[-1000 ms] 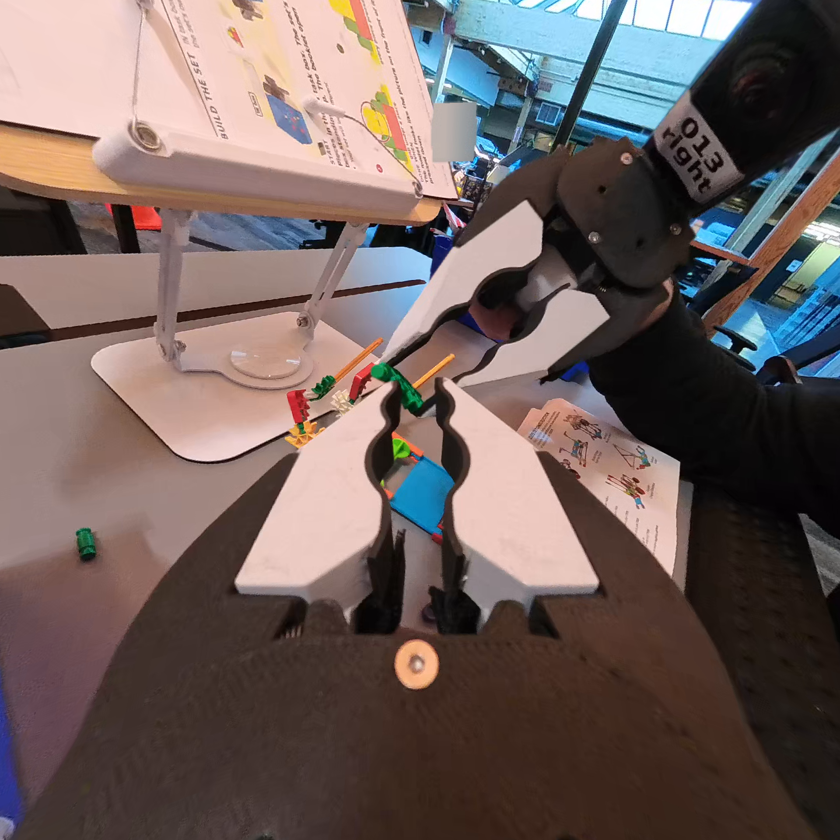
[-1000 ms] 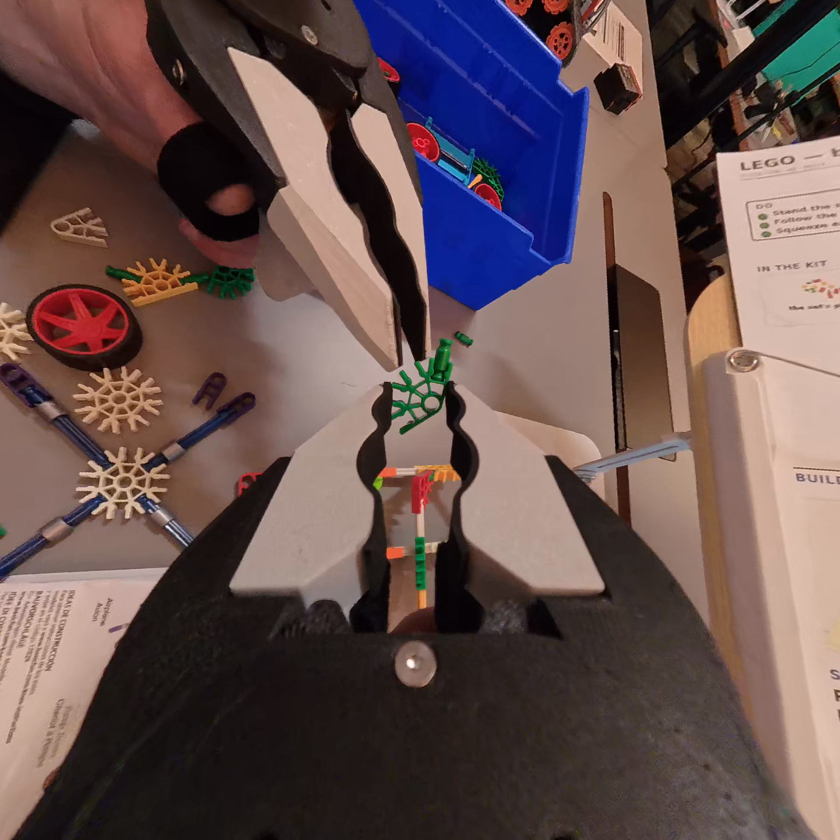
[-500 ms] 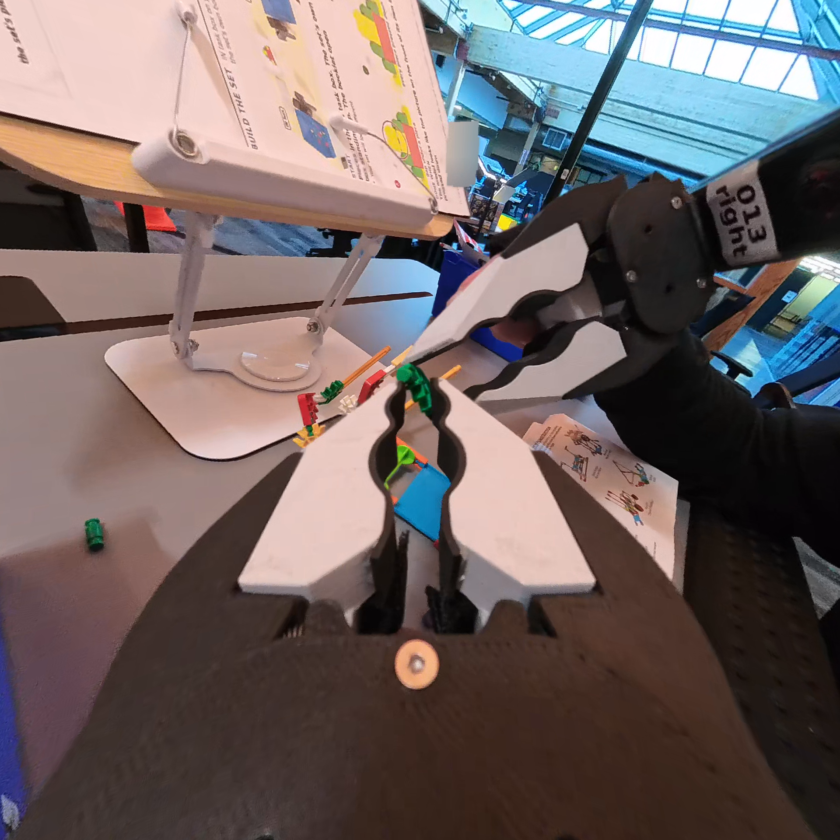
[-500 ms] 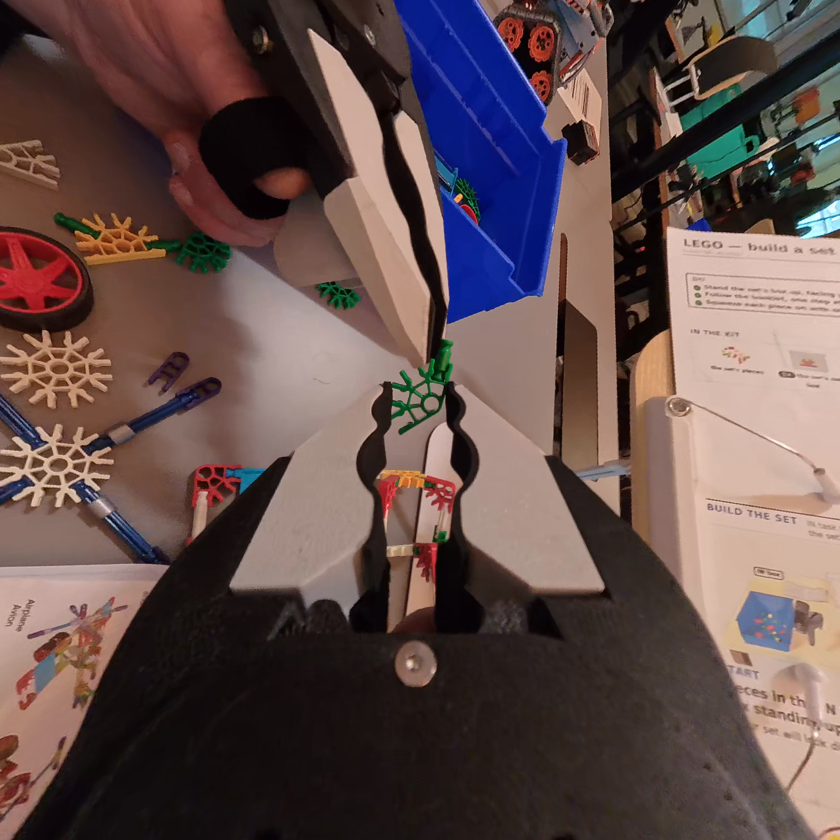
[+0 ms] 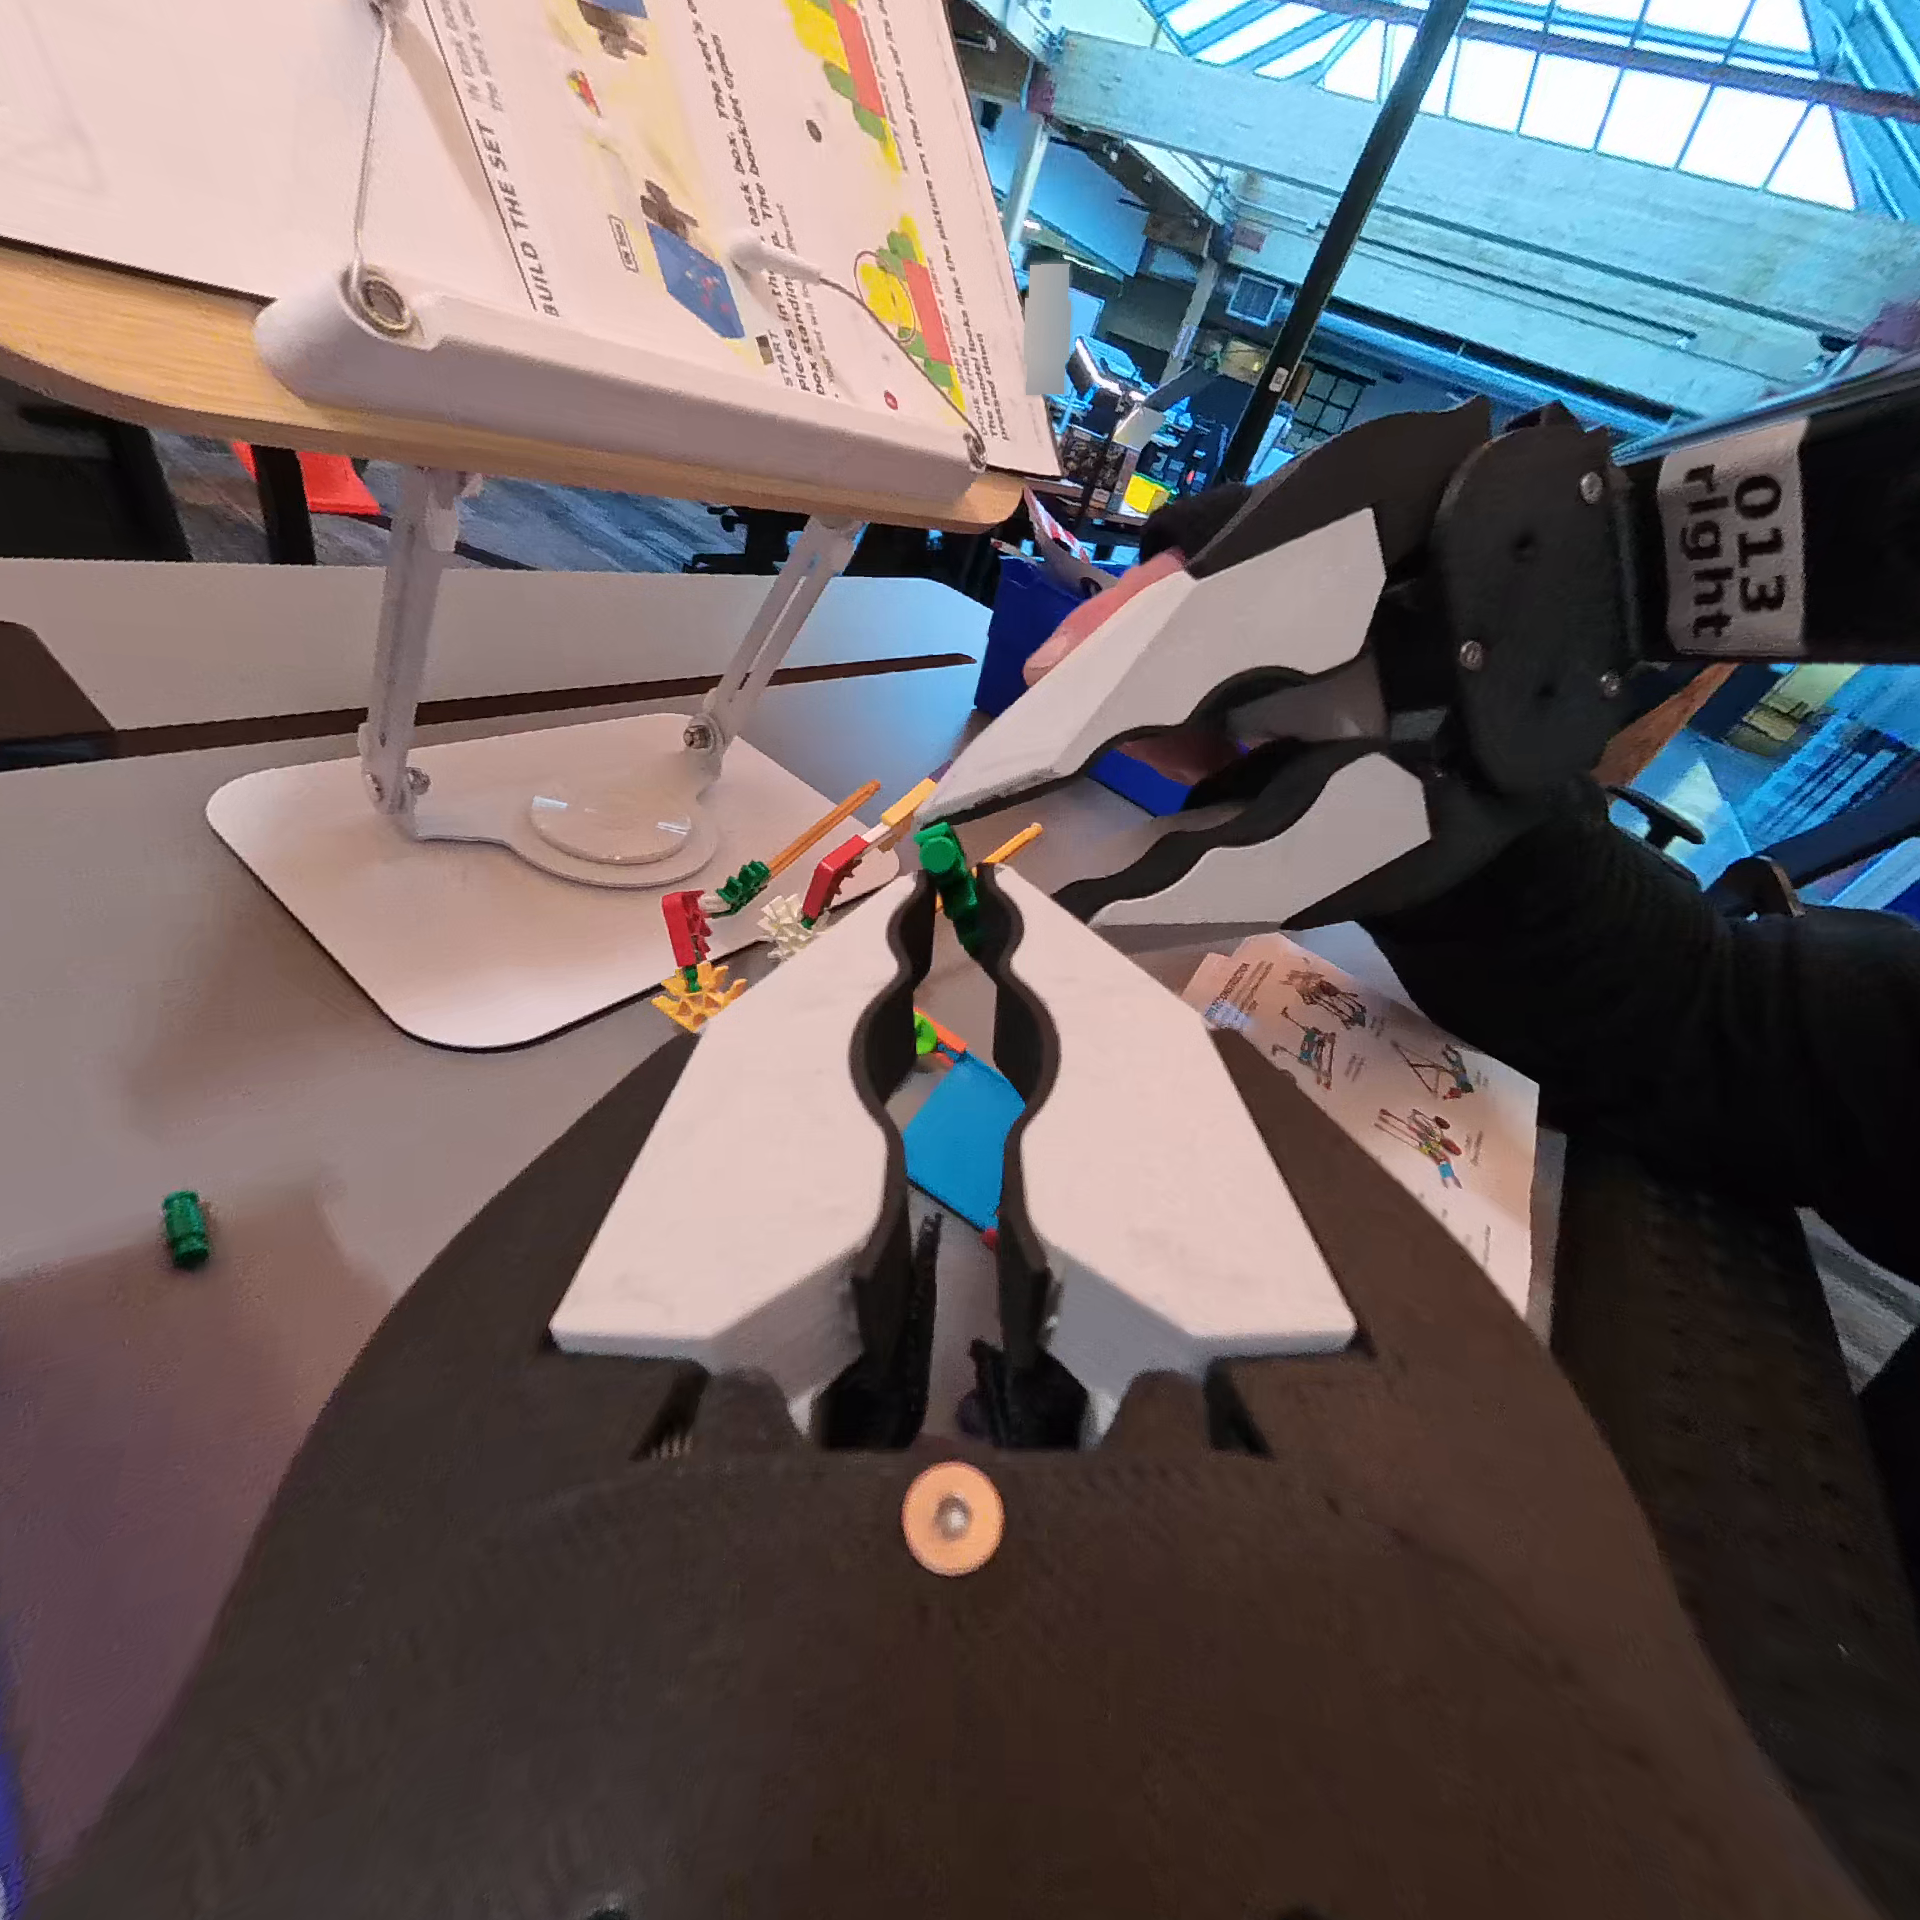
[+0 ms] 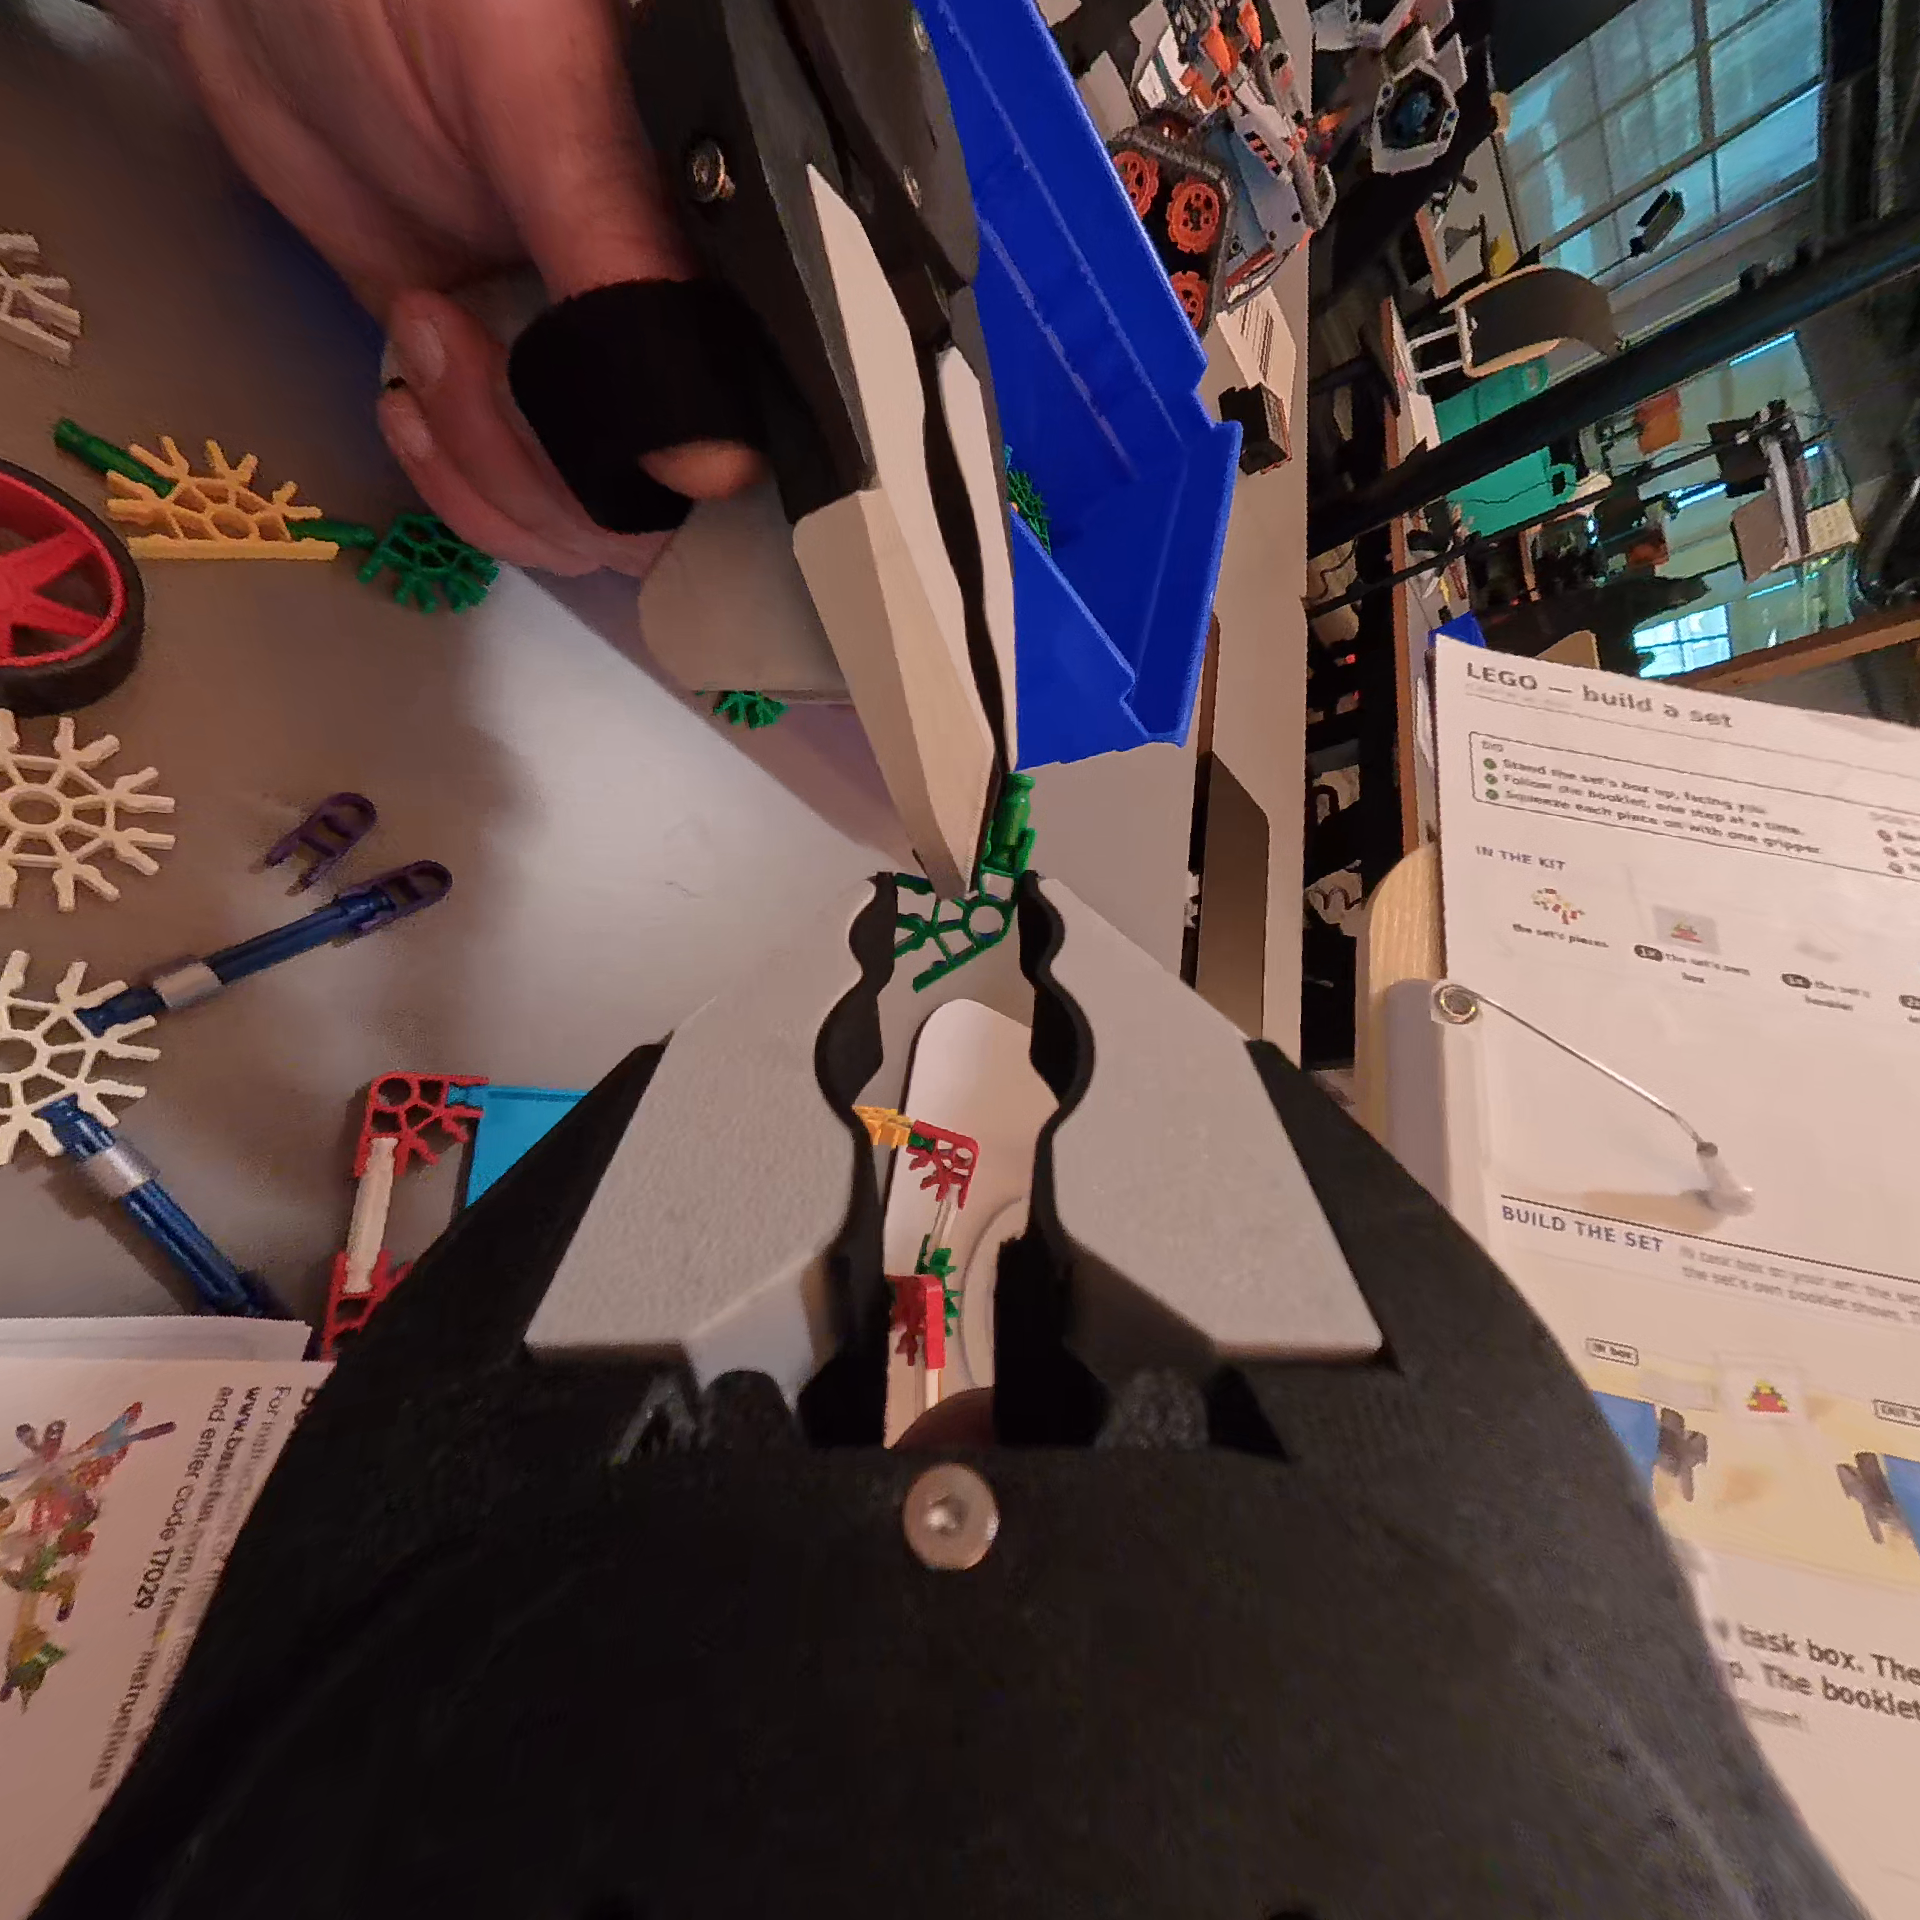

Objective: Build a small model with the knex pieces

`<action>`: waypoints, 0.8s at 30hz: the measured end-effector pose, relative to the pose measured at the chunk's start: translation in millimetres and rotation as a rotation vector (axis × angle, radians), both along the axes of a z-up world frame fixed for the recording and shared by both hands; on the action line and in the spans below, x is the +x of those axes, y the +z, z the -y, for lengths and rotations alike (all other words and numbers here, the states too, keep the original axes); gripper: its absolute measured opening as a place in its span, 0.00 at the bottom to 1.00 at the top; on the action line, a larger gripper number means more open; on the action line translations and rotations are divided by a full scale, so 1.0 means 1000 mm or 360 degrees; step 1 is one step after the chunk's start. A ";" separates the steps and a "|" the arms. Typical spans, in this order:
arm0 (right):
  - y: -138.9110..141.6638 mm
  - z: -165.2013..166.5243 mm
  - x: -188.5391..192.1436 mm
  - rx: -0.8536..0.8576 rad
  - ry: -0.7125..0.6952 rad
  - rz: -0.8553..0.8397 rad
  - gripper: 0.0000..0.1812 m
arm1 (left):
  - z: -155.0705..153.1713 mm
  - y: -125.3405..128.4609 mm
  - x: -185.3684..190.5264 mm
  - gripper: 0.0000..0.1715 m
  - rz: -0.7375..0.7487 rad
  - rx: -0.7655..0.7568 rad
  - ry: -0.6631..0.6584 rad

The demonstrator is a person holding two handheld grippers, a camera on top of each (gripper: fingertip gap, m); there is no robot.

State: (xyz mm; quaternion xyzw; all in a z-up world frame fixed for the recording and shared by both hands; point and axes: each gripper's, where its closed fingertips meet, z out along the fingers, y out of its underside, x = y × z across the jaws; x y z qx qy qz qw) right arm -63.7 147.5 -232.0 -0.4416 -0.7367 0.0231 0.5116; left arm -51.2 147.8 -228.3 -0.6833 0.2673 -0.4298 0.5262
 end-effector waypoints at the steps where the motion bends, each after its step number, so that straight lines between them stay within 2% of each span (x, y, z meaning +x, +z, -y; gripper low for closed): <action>1: 0.000 0.000 0.000 0.0015 0.0009 -0.0001 0.12 | 0.000 0.000 0.000 0.03 0.0007 -0.0004 -0.0010; 9: -0.001 0.003 0.003 -0.0001 0.0042 0.0021 0.11 | 0.000 -0.002 -0.001 0.02 -0.0023 0.0013 -0.0011; 11: -0.002 0.008 0.007 -0.0074 0.0073 0.0035 0.14 | 0.002 -0.002 0.000 0.02 -0.0042 0.0029 -0.0022; 14: 0.001 0.012 0.013 -0.0183 0.0110 0.0035 0.11 | 0.000 -0.006 0.001 0.02 -0.0116 0.0066 0.0000; 24: 0.003 0.007 0.036 -0.0459 0.0037 0.0083 0.11 | 0.008 -0.019 0.011 0.02 -0.0230 0.0071 -0.0095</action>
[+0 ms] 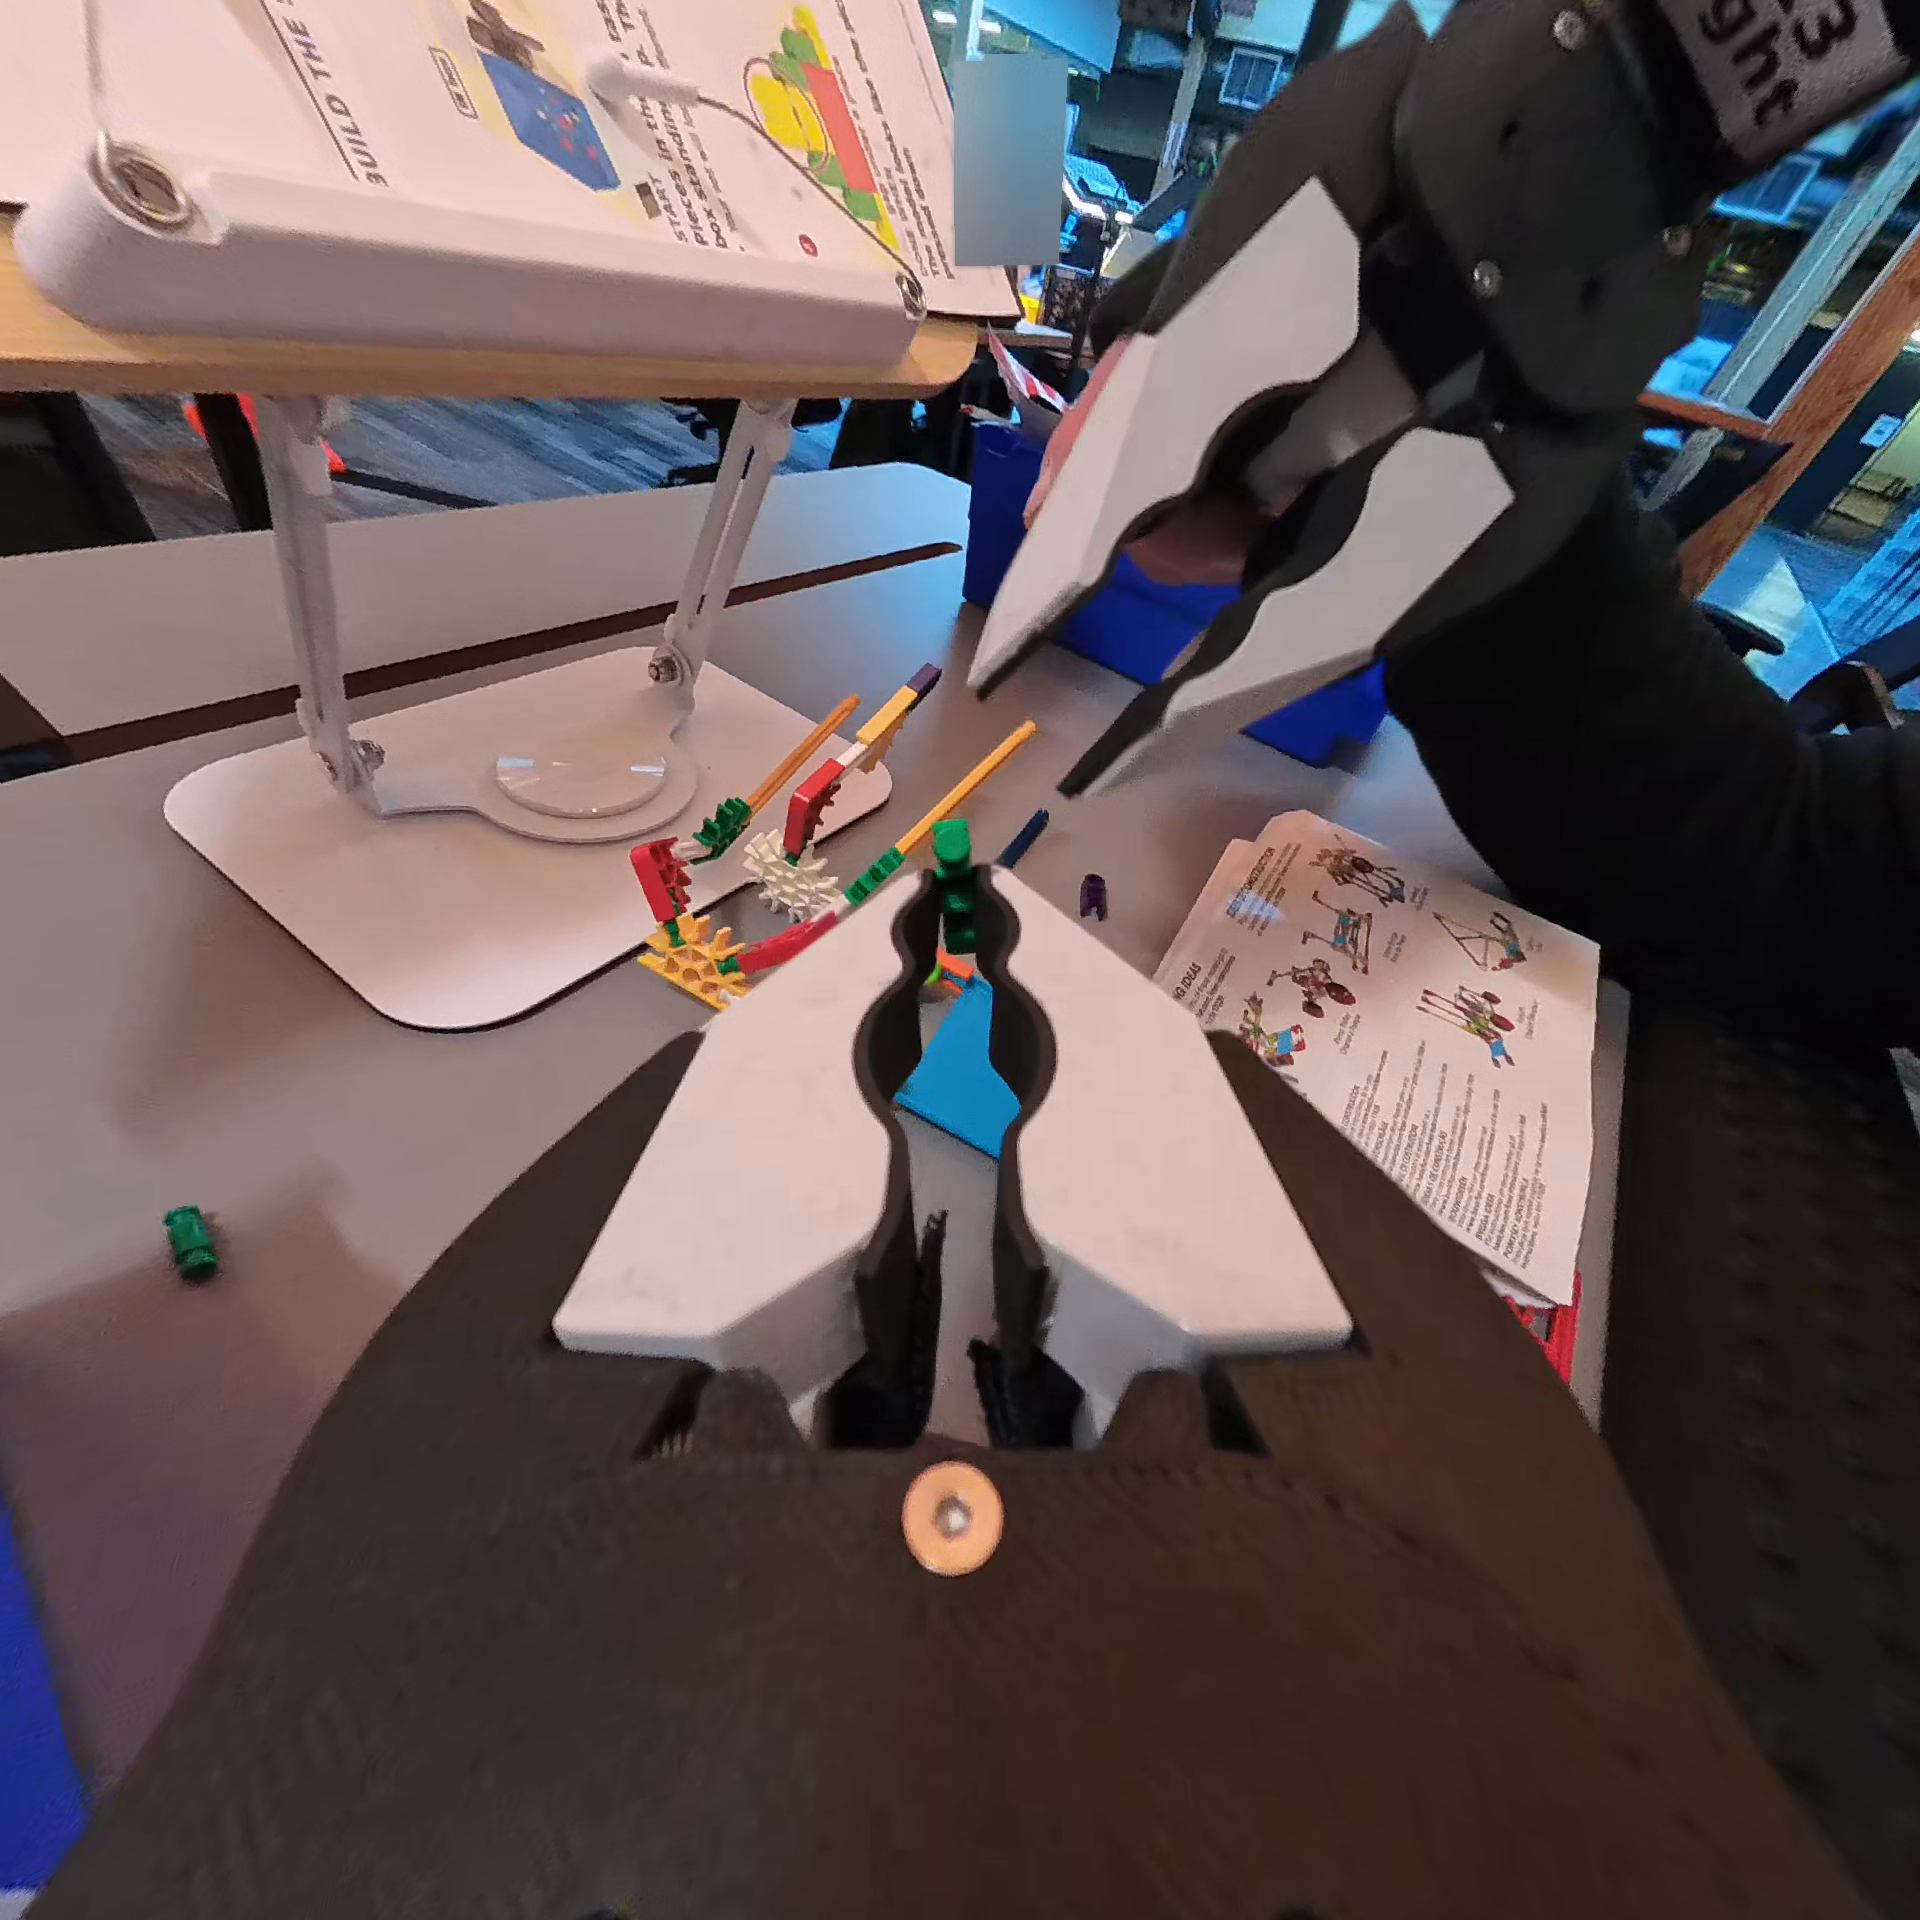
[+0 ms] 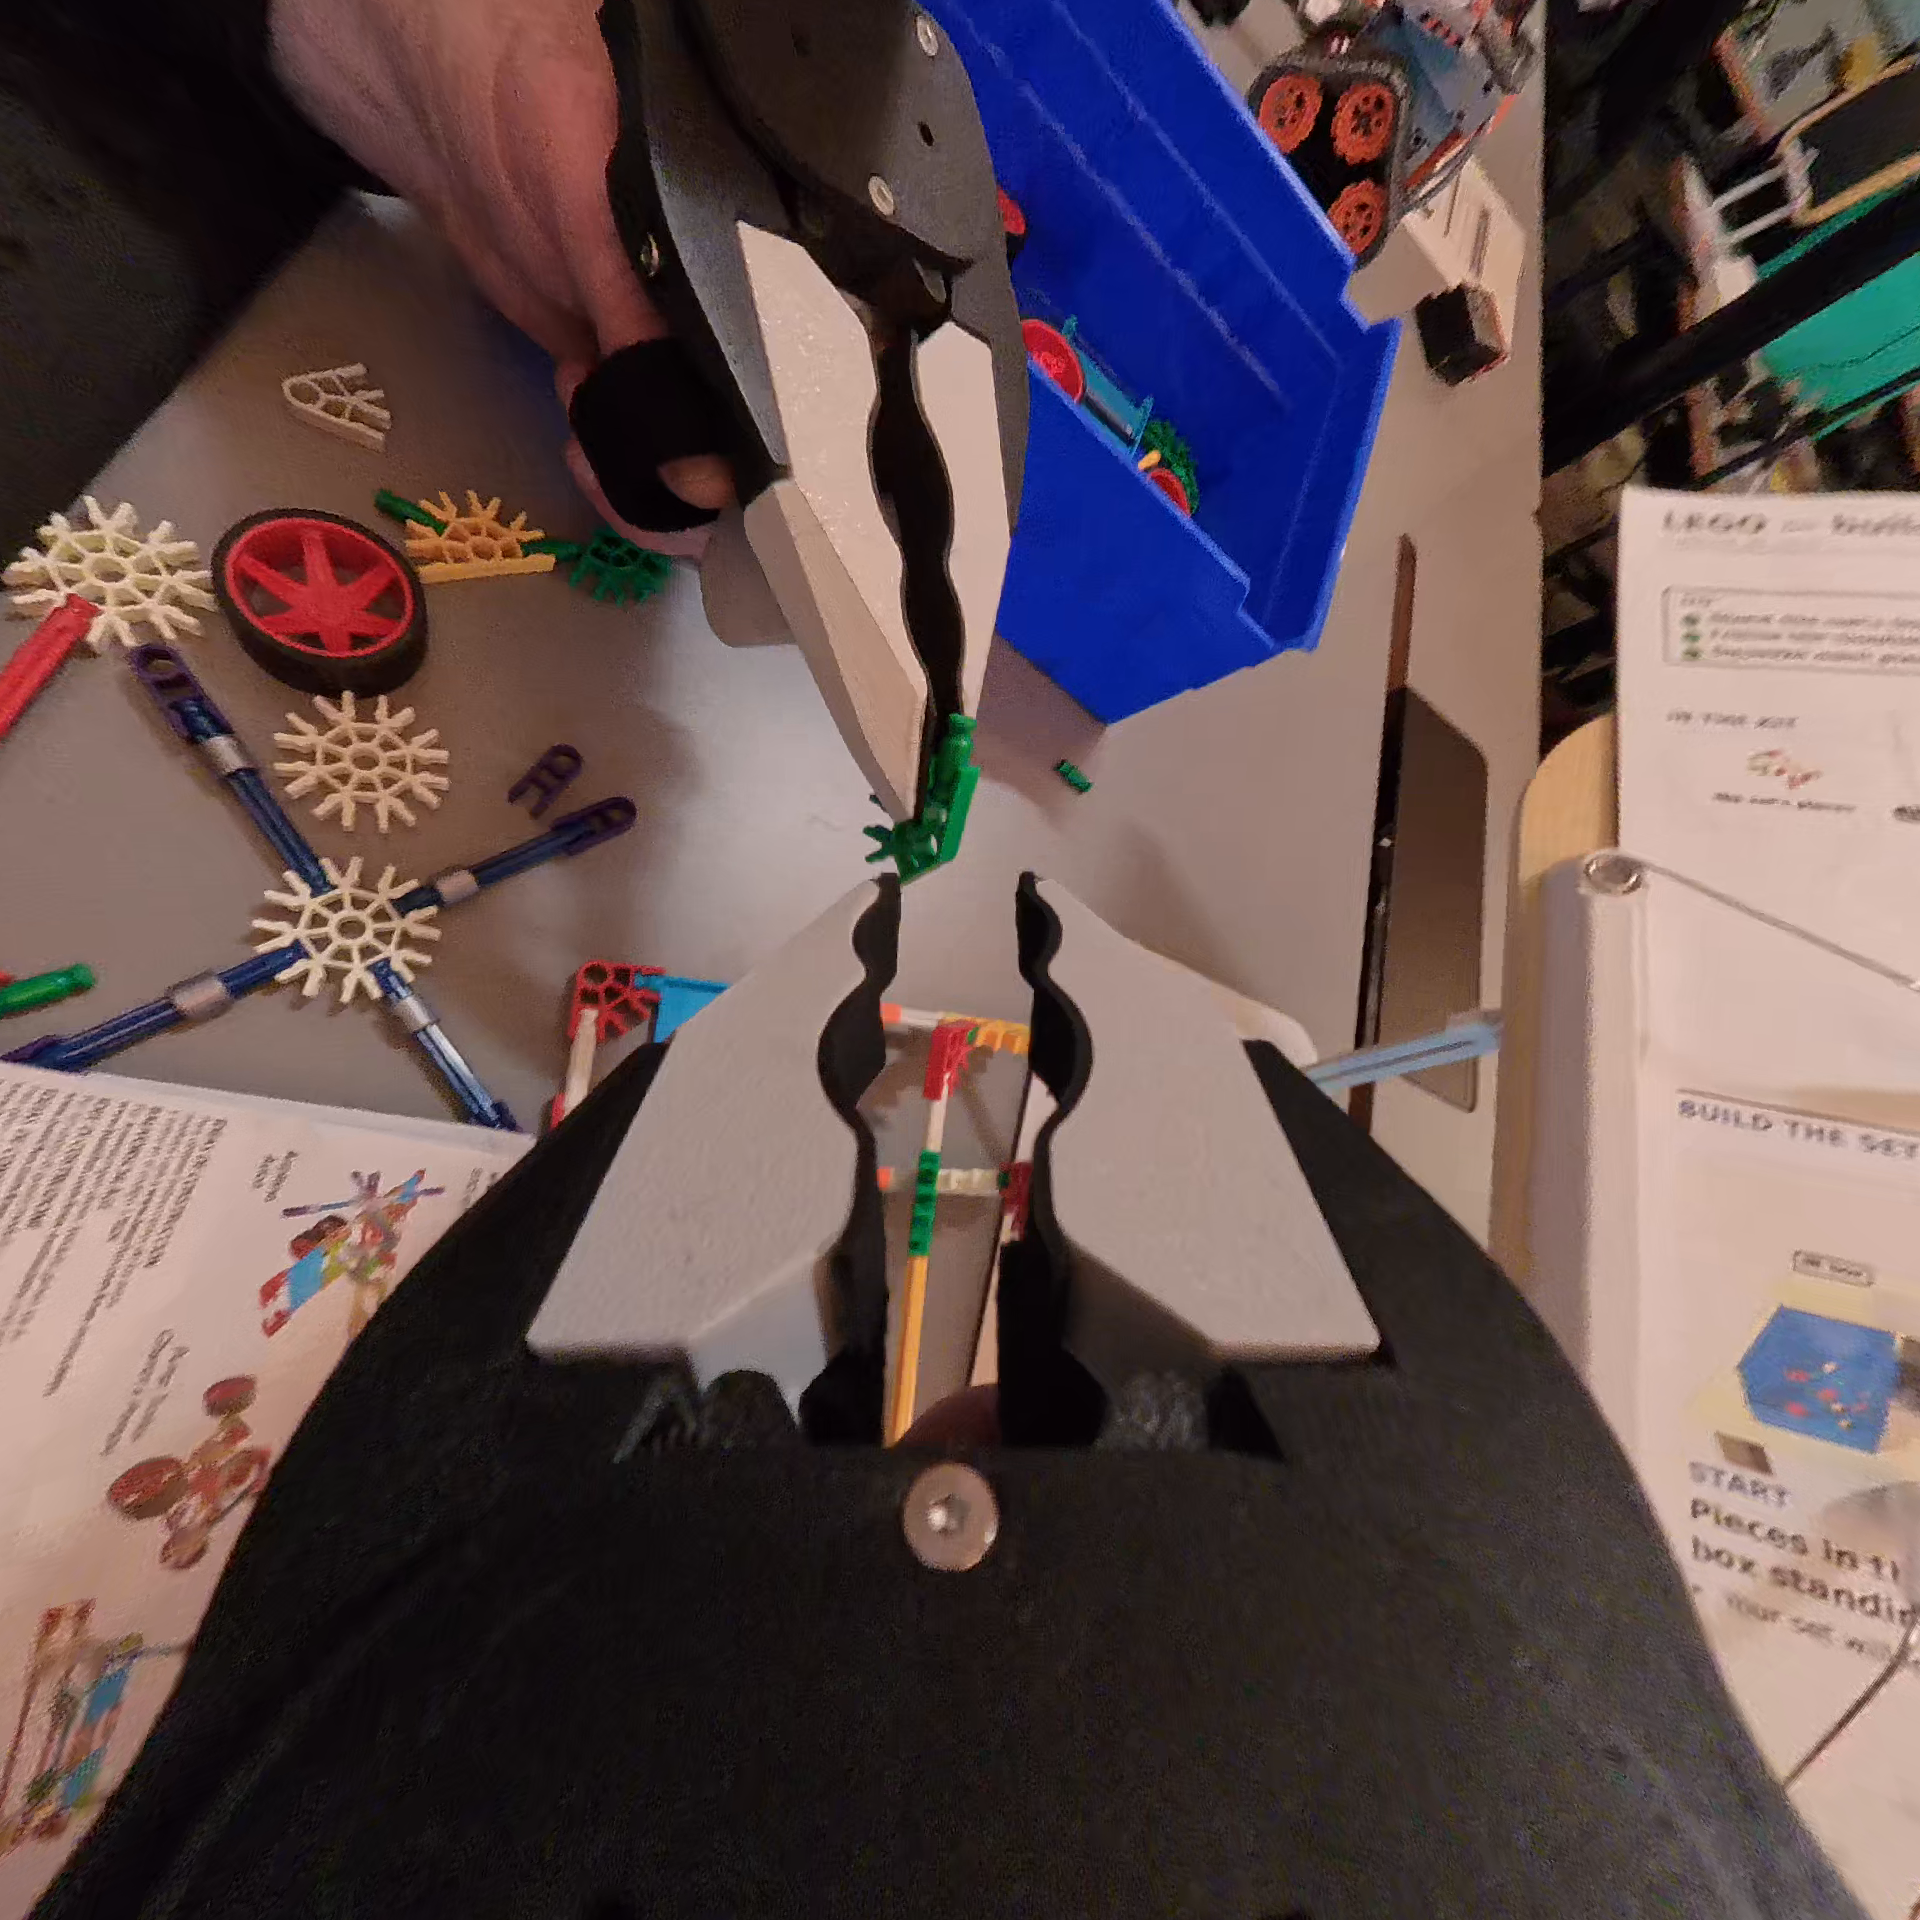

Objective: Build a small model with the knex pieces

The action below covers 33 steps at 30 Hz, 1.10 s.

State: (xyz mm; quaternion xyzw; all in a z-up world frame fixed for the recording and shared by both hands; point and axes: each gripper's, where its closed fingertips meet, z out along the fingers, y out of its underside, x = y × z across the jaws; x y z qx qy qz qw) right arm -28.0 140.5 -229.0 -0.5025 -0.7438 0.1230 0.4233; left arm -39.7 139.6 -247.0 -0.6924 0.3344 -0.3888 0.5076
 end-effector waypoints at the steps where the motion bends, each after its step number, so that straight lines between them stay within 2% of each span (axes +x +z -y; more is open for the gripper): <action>1: 0.000 -0.001 0.003 -0.0027 -0.0011 0.0008 0.11 | 0.001 -0.001 0.001 0.02 -0.0009 -0.0002 -0.0008; 4: -0.001 -0.002 0.004 -0.0090 -0.0022 -0.0007 0.12 | 0.003 -0.003 0.004 0.02 -0.0032 0.0006 -0.0036; 11: -0.021 0.008 -0.006 -0.0212 0.0041 0.0044 0.11 | 0.009 -0.007 0.010 0.02 -0.0084 0.0041 -0.0081; 16: -0.033 0.011 -0.009 -0.0260 0.0067 0.0083 0.06 | 0.011 -0.008 0.011 0.02 -0.0113 0.0067 -0.0097; 33: -0.008 0.011 -0.010 -0.0396 0.0115 -0.0126 0.02 | 0.010 0.015 0.006 0.06 0.0071 0.0155 -0.0058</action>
